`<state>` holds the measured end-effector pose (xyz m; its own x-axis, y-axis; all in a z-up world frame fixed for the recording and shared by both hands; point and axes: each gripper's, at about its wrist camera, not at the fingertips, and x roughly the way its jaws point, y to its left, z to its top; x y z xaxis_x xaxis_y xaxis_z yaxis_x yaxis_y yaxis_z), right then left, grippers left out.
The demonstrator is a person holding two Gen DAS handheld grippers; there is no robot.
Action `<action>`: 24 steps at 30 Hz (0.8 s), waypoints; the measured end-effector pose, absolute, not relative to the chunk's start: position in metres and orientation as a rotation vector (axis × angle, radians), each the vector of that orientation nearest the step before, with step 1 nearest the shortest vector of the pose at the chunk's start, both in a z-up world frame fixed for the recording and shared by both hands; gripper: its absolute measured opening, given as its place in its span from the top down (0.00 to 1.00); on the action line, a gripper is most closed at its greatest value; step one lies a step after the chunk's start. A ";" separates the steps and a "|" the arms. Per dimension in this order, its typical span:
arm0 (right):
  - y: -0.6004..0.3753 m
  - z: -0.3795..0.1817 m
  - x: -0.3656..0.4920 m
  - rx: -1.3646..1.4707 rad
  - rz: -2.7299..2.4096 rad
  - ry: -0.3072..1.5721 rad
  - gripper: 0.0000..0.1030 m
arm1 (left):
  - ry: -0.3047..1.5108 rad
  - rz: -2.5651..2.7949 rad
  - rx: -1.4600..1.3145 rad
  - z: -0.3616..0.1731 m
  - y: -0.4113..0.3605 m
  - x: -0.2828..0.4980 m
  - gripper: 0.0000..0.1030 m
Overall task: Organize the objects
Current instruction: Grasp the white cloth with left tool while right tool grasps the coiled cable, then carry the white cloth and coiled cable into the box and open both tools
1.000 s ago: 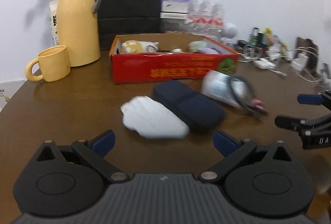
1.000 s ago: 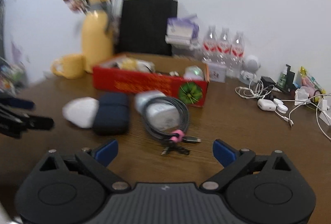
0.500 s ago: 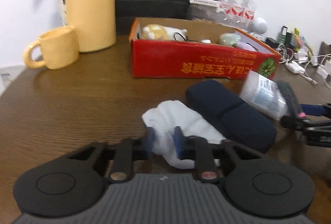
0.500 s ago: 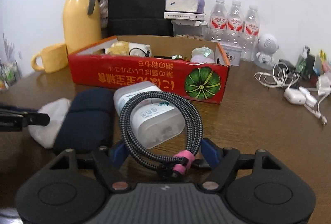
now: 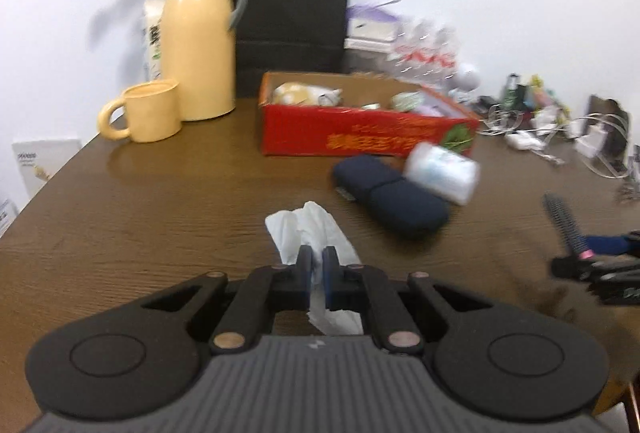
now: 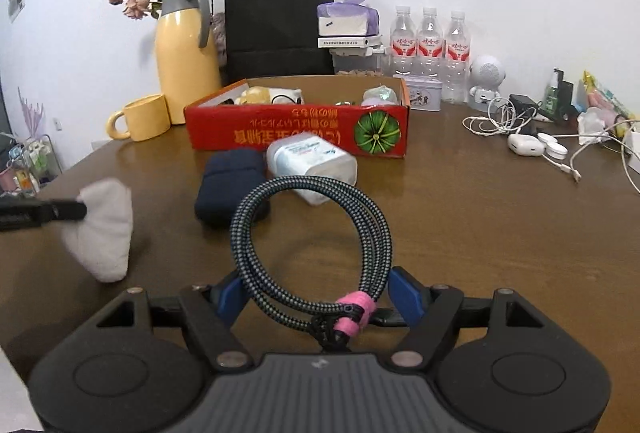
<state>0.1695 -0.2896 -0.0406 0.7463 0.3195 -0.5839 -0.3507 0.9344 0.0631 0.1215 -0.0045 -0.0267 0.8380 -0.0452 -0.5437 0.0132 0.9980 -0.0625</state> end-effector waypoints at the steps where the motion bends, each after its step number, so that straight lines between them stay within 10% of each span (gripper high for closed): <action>1: -0.289 -0.040 0.164 -0.051 0.370 0.628 0.28 | 0.578 -0.030 -0.050 -0.025 -0.008 0.120 0.94; 16: -0.288 -0.022 0.117 -0.055 0.375 0.568 0.28 | 0.484 -0.066 -0.087 0.003 -0.006 0.080 0.94; 24: -0.269 0.049 0.199 -0.143 0.495 0.441 0.28 | 0.303 -0.261 -0.052 0.085 0.012 0.187 0.94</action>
